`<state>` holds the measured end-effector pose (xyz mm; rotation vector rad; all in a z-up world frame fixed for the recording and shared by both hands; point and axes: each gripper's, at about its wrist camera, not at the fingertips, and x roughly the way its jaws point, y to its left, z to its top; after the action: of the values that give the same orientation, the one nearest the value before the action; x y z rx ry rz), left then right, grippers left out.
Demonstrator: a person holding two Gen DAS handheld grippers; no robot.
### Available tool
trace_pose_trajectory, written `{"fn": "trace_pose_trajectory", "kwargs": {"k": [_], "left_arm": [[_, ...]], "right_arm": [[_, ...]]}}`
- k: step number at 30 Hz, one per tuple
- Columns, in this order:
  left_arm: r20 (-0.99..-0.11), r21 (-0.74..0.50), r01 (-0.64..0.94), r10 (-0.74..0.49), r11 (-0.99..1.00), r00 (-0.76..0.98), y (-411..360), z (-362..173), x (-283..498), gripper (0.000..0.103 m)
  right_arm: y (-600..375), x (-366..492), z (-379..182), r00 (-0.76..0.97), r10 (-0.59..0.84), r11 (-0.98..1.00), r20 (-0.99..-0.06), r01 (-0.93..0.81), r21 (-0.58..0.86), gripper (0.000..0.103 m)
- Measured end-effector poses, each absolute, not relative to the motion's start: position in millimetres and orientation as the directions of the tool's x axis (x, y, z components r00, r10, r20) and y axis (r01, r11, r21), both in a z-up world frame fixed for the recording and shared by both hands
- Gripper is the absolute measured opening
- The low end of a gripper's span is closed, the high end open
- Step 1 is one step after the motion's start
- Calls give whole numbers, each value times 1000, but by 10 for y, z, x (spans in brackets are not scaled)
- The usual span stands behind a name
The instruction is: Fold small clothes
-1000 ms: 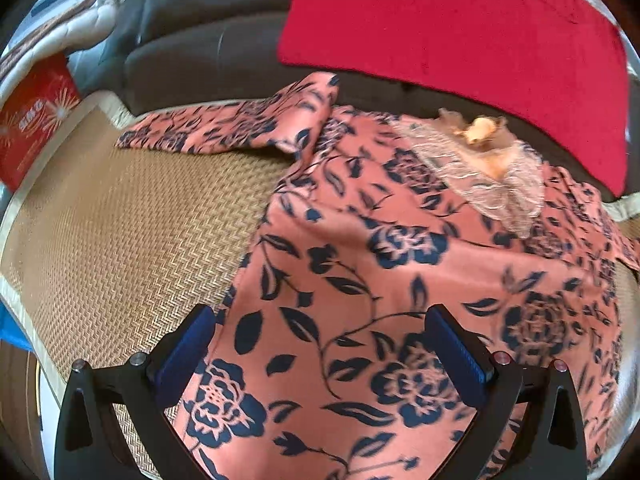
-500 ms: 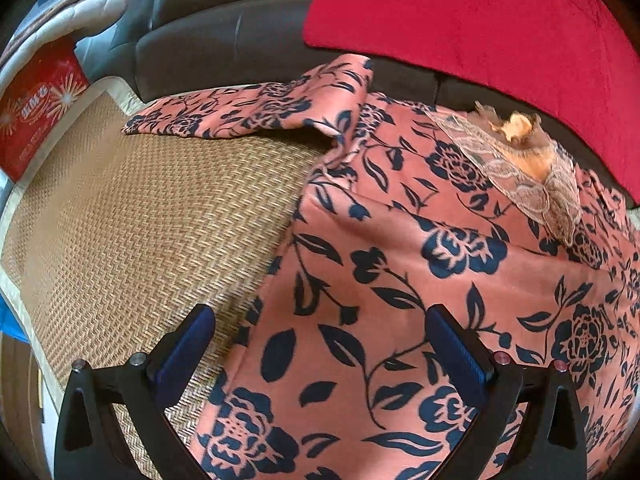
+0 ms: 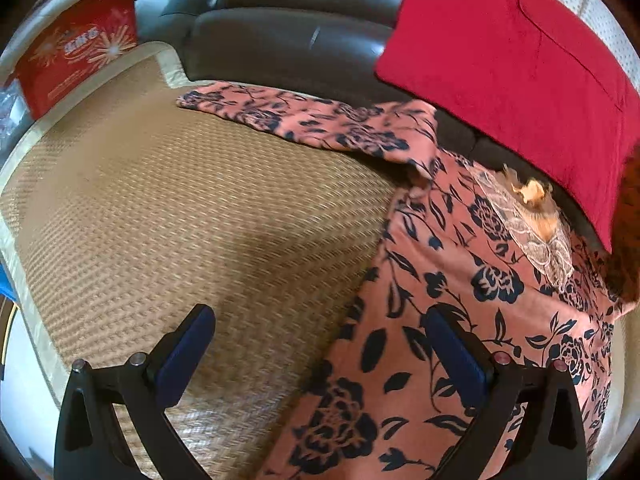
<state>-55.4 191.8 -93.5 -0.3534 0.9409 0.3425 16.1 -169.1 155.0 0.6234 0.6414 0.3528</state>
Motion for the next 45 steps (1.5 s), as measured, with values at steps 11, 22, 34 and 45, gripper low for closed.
{"fn": "trace_pose_trajectory", "kwargs": {"k": [11, 22, 34, 45], "left_arm": [[-822, -210, -288, -9, 934, 569, 1485, -743, 15, 103], [-864, -376, -191, -269, 907, 426, 578, -1129, 1427, 102], [-759, -194, -232, 4, 953, 651, 757, -531, 1090, 2], [-866, -130, -248, 12, 960, 501, 946, -1367, 1221, 4]], "right_arm": [[-1529, -214, -185, 577, 485, 816, -658, -27, 578, 78], [-2505, -147, -578, 648, 462, 838, -605, -97, 536, 78], [-2769, -303, -734, 650, 492, 823, -579, -133, 552, 76], [-3162, 607, 190, 696, 560, 714, -449, -131, 688, 85]]}}
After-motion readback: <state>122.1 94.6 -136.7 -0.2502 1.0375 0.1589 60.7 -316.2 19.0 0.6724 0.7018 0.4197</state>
